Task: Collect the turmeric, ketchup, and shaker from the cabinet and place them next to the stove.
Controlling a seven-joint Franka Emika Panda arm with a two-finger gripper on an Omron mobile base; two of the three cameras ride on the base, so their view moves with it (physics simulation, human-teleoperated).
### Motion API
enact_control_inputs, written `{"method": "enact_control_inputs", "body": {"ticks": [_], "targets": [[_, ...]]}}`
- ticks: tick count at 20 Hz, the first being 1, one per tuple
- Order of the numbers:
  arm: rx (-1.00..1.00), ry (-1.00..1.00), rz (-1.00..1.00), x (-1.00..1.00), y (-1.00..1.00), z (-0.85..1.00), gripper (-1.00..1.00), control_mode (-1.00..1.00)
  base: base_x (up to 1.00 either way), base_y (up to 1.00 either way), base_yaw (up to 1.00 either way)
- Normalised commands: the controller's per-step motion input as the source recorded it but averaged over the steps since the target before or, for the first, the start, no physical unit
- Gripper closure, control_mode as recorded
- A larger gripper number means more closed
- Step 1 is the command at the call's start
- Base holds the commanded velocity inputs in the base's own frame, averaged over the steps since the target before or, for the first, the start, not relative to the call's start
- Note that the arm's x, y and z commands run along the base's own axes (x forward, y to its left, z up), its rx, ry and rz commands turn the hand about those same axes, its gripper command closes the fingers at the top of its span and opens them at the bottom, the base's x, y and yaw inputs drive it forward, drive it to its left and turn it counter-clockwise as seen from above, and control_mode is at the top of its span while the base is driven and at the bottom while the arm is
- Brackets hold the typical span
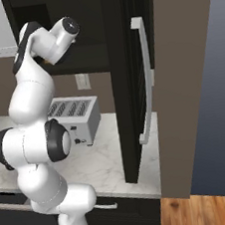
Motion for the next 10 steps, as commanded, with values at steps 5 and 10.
{"method": "enact_control_inputs", "body": {"ticks": [5,10], "targets": [[-0.01,-0.04,0.10,0.00,0.16,-0.11,1.00,-1.00,0.00,0.00,0.00],[0.00,-0.02,0.09,0.00,0.16,-0.08,1.00,-1.00,0.00,0.00,0.00]]}}
